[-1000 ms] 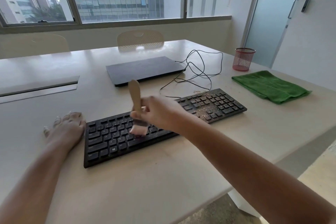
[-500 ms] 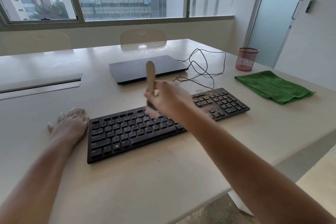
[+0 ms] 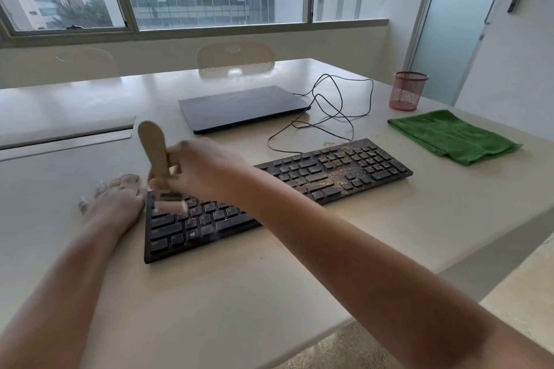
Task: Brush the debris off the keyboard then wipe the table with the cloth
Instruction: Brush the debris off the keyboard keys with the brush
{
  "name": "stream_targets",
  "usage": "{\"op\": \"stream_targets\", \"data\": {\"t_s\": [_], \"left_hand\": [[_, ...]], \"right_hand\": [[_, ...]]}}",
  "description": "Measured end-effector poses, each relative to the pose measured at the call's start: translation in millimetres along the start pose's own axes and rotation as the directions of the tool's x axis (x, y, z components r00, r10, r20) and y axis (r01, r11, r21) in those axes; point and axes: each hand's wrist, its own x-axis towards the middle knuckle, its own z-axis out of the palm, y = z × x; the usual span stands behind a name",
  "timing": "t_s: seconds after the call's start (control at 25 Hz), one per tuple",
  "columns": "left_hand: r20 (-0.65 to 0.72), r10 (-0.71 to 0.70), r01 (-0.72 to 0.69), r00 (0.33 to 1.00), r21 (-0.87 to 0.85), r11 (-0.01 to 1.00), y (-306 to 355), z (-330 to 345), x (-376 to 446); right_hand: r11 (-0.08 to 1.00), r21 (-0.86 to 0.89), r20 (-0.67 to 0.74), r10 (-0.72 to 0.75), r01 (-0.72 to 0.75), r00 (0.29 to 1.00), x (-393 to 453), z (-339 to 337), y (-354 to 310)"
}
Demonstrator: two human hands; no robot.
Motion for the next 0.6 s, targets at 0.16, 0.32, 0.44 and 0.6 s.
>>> {"op": "stream_targets", "data": {"t_s": [0.16, 0.32, 0.44, 0.6], "left_hand": [[-0.007, -0.01, 0.009, 1.0, -0.018, 1.0, 1.6, -0.7, 0.6], [-0.002, -0.018, 0.018, 1.0, -0.02, 1.0, 3.1, -0.6, 0.3], [-0.016, -0.019, 0.019, 1.0, -0.023, 1.0, 0.8, -0.7, 0.0], [-0.019, -0.006, 0.006, 1.0, -0.02, 1.0, -2.3, 2.0, 3.2]], "right_hand": [[0.985, -0.171, 0.194, 0.026, 0.007, 0.981, -13.3, -20.2, 19.7], [0.929, -0.341, 0.19, 0.218, -0.144, 0.957, -24.1, -60.1, 35.7], [0.988, -0.135, 0.06, -0.066, 0.073, 0.996, -15.4, -27.3, 1.7], [0.982, -0.155, 0.184, 0.141, -0.113, 0.973, -16.1, -29.4, 35.1]]}}
